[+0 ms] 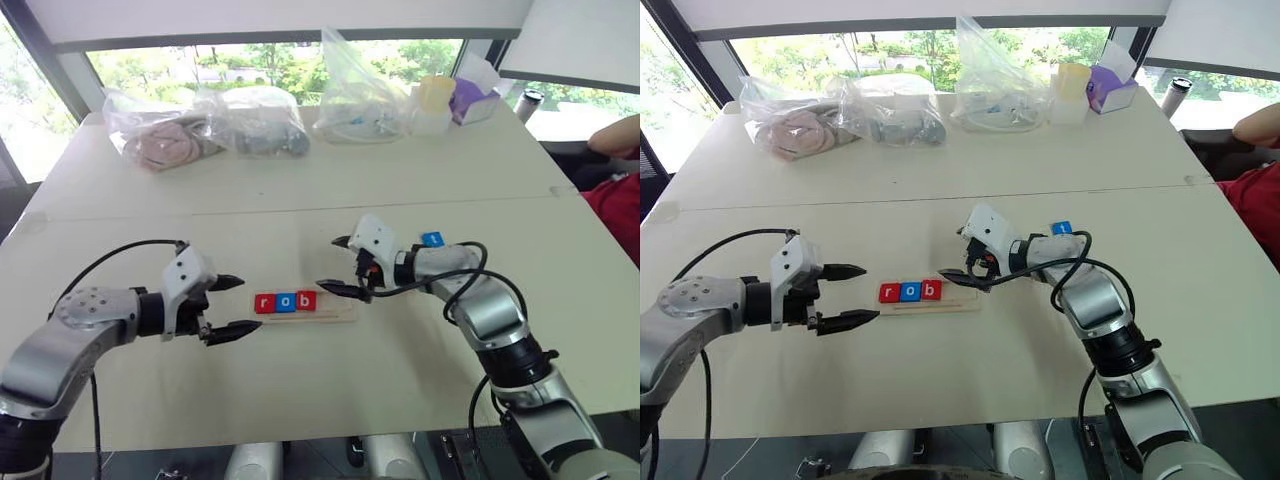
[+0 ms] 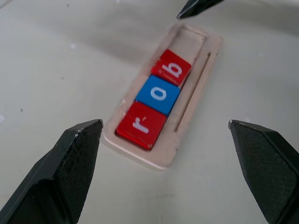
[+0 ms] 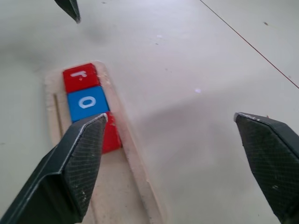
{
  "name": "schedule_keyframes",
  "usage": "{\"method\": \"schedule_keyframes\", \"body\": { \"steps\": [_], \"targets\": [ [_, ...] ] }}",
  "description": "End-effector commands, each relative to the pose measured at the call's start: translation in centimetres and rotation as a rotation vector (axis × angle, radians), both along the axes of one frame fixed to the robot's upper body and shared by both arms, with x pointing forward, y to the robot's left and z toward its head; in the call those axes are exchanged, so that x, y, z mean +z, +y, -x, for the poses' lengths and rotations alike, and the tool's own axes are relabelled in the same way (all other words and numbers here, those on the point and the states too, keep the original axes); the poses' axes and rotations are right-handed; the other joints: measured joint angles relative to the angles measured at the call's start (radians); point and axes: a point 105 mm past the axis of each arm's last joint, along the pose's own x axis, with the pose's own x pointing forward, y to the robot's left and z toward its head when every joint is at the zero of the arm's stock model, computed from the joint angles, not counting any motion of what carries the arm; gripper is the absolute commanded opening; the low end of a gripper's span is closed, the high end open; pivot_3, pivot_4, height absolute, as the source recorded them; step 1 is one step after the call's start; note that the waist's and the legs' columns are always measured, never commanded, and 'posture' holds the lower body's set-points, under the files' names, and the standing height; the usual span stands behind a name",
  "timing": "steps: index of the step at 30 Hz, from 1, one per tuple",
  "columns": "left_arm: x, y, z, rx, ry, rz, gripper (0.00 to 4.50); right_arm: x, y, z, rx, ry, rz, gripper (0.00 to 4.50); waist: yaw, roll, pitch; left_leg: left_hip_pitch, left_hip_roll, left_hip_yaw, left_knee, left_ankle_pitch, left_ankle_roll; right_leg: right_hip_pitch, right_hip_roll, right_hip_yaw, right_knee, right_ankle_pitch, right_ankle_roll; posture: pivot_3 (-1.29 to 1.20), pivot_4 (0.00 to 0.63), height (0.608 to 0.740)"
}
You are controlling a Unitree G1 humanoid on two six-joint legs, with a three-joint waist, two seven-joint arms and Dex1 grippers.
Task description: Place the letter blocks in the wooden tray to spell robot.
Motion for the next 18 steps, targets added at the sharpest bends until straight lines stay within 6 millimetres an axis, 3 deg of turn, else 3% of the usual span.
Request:
{"method": "schedule_keyframes", "body": {
  "steps": [1,5,10,15,18],
  "targets": [
    [0.6,-0.7,0.1,-0.033,-0.017,0.011,4.5,0.5,-1.5,-0.9,-0.09,-0.09,0.047,4.47,0.002,0.0,0.0,0.0,0.0,0.0,0.0,0.0,0.0,0.0,0.0,0.0,0.0,0.0,0.0,0.0,0.15,0.74],
    [1.4,-2.1,0.5,-0.092,-0.03,0.041,4.5,1.2,-6.1,-1.7,-0.362,-0.086,-0.014,4.47,0.014,0.0,0.0,-0.001,0.0,0.0,0.0,0.0,0.0,0.0,-0.001,0.0,-0.001,0.0,0.0,0.0,0.15,0.74],
    [2.0,-3.1,0.4,-0.127,-0.048,0.056,4.5,1.6,-9.9,-0.6,-0.725,-0.023,-0.084,4.47,0.004,0.0,0.0,-0.002,-0.001,0.0,0.0,0.0,0.0,0.0,-0.003,0.001,-0.001,0.0,0.001,0.0,0.15,0.74],
    [2.1,-3.4,0.0,-0.138,-0.049,0.059,4.5,1.3,-10.2,2.0,-0.83,0.026,-0.085,4.47,0.004,0.0,0.0,-0.001,0.0,-0.001,-0.001,0.0,0.0,0.0,0.001,0.0,0.0,-0.001,0.001,0.0,0.15,0.74],
    [1.9,-3.6,-0.2,-0.153,-0.044,0.058,4.5,-0.3,-9.3,3.4,-0.848,0.097,-0.07,4.47,0.004,0.0,0.0,-0.001,0.0,0.0,-0.001,0.0,0.0,0.0,0.001,0.0,0.0,-0.001,0.001,0.0,0.15,0.74]
  ]
}}
